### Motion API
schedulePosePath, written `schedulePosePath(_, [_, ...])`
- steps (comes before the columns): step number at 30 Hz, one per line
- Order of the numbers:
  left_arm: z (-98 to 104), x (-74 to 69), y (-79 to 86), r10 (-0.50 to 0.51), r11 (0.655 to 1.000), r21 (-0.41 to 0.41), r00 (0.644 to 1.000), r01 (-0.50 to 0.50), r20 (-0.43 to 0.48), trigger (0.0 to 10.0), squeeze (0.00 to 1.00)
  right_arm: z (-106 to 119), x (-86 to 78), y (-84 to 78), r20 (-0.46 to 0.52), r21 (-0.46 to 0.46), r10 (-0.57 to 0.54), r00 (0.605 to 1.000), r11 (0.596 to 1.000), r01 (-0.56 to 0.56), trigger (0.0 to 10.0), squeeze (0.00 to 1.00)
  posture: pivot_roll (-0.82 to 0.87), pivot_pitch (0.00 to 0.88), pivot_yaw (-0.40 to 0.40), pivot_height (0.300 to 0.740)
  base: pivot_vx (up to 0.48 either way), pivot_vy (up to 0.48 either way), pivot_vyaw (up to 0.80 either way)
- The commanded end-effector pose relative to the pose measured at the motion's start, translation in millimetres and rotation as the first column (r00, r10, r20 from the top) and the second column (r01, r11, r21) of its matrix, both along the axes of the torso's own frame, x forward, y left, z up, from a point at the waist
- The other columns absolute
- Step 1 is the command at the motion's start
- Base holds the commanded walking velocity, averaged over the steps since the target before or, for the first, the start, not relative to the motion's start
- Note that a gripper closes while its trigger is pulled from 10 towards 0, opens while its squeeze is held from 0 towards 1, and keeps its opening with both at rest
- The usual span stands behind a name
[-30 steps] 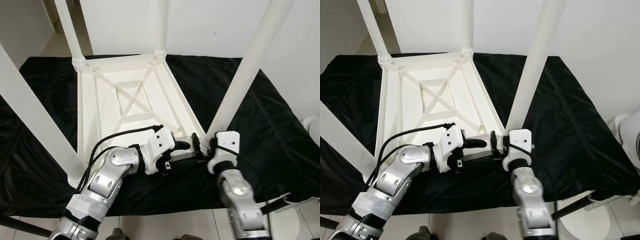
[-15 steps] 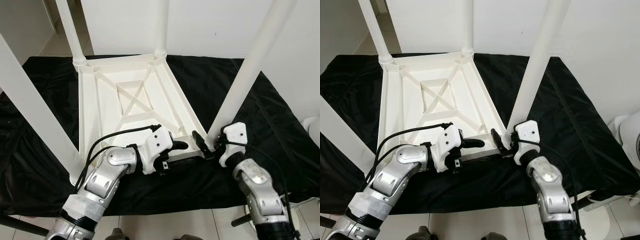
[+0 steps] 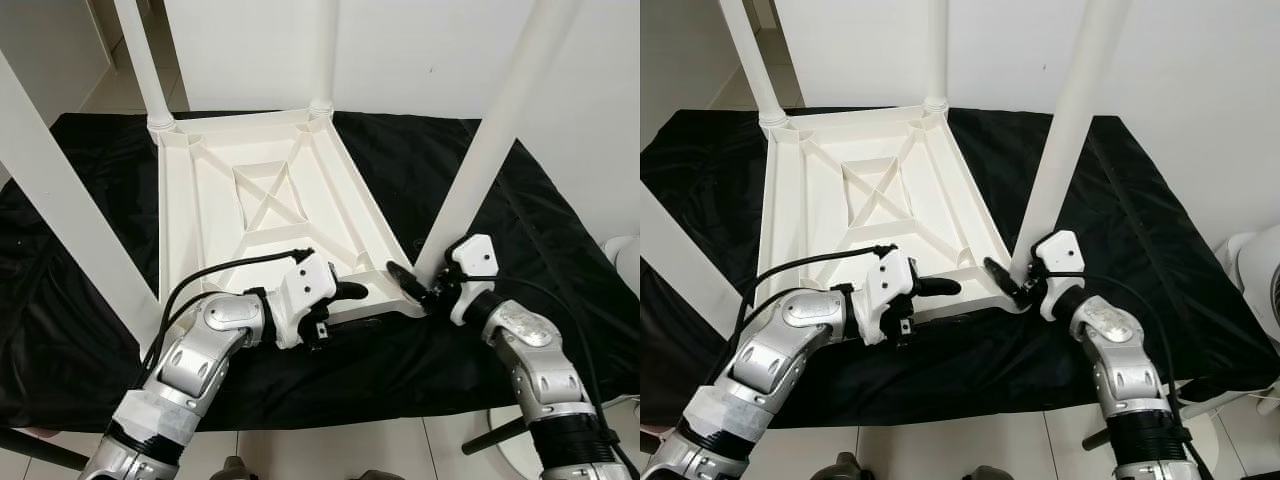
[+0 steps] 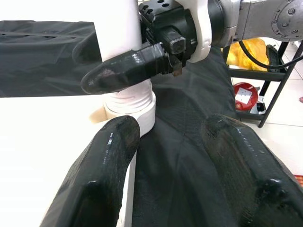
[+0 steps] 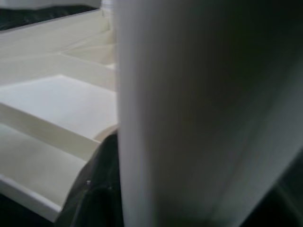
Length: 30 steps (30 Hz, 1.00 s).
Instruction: Building children table
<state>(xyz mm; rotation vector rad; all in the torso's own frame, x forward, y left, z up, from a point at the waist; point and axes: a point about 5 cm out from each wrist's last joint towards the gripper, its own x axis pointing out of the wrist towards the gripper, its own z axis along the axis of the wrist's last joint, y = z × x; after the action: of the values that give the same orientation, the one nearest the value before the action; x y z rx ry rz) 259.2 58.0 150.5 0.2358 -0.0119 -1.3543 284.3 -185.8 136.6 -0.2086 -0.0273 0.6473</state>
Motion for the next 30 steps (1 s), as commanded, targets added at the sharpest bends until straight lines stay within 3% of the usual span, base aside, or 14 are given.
schedulePosePath(1, [-1, -1.6, 1.9, 0.002, 1.000, -0.002, 1.000, -0.002, -0.014, 10.0, 0.00, -8, -3.2, 2.3, -0.032, -0.010, 0.035, 0.999, 0.999, -0.036, 0.0, 0.00, 0.02, 0.000, -0.035, 0.740, 0.000, 0.000, 0.00])
schedulePosePath(8, [-1, -3.3, 1.4, 0.003, 1.000, -0.004, 1.000, -0.003, -0.019, 10.0, 0.00, -13, -8.1, 1.0, -0.047, 0.005, 0.031, 0.998, 1.000, -0.031, 0.0, 0.00, 0.02, 0.000, -0.036, 0.740, 0.000, 0.000, 0.00])
schedulePosePath(9, [-2, -2.8, 1.4, 0.003, 1.000, -0.004, 1.000, -0.003, -0.020, 10.0, 0.00, -14, -8.6, 0.7, -0.043, 0.012, 0.004, 0.999, 1.000, -0.004, 10.0, 0.00, 0.01, 0.000, -0.036, 0.740, 0.000, 0.000, 0.00])
schedulePosePath(12, [-2, -1.5, 1.5, 0.005, 1.000, -0.004, 1.000, -0.005, -0.021, 10.0, 0.00, -12, -8.1, 1.2, -0.011, 0.026, -0.080, 0.997, 0.996, 0.080, 10.0, 0.00, 0.01, 0.000, -0.034, 0.740, 0.000, 0.000, 0.00])
schedulePosePath(14, [-2, -1.5, 1.5, 0.005, 1.000, -0.004, 1.000, -0.005, -0.021, 10.0, 0.00, -12, -8.1, 1.2, -0.011, 0.026, -0.080, 0.997, 0.996, 0.080, 10.0, 0.00, 0.01, 0.000, -0.034, 0.740, 0.000, 0.000, 0.00])
schedulePosePath(15, [-2, -1.1, 1.5, 0.005, 1.000, -0.003, 1.000, -0.005, -0.020, 10.0, 0.00, -11, -6.2, 0.7, 0.013, 0.021, -0.156, 0.988, 0.988, 0.156, 10.0, 0.00, 0.01, 0.000, -0.035, 0.740, 0.000, 0.000, 0.00])
schedulePosePath(17, [-2, -1.4, 0.8, 0.003, 1.000, -0.004, 1.000, -0.003, -0.025, 10.0, 0.00, -11, -6.4, 3.6, 0.024, 0.041, -0.301, 0.953, 0.953, 0.300, 10.0, 0.00, 0.01, 0.000, -0.035, 0.740, 0.000, 0.000, 0.00])
schedulePosePath(23, [-3, -3.2, -0.2, -0.004, 1.000, -0.003, 0.999, 0.004, -0.033, 10.0, 0.00, -10, -14.0, 18.8, 0.006, 0.105, -0.427, 0.904, 0.900, 0.424, 10.0, 0.00, 0.00, 0.000, -0.034, 0.740, 0.000, 0.000, 0.00])
schedulePosePath(25, [-4, -3.3, -0.3, -0.008, 1.000, -0.001, 0.999, 0.008, -0.035, 10.0, 0.00, -9, -17.4, 27.8, -0.011, 0.139, -0.504, 0.864, 0.855, 0.500, 10.0, 0.00, 0.00, 0.000, -0.033, 0.740, 0.000, 0.000, 0.00])
schedulePosePath(26, [-4, -3.3, -0.3, -0.008, 1.000, -0.001, 0.999, 0.008, -0.035, 10.0, 0.00, -9, -17.4, 27.8, -0.011, 0.139, -0.504, 0.864, 0.855, 0.500, 10.0, 0.00, 0.00, 0.000, -0.033, 0.740, 0.000, 0.000, 0.00])
schedulePosePath(28, [-3, -1.6, -0.7, -0.006, 1.000, -0.009, 0.999, 0.005, -0.032, 10.0, 0.00, -8, -21.5, 37.8, -0.034, 0.172, -0.584, 0.811, 0.796, 0.581, 10.0, 0.00, 0.00, 0.000, -0.035, 0.740, 0.000, 0.000, 0.00])
schedulePosePath(30, [-2, -0.4, -0.9, -0.001, 1.000, -0.016, 1.000, 0.001, -0.031, 10.0, 0.00, -7, -23.2, 42.0, -0.040, 0.183, -0.602, 0.797, 0.780, 0.598, 10.0, 0.00, 0.00, 0.000, -0.035, 0.740, 0.000, 0.000, 0.00])
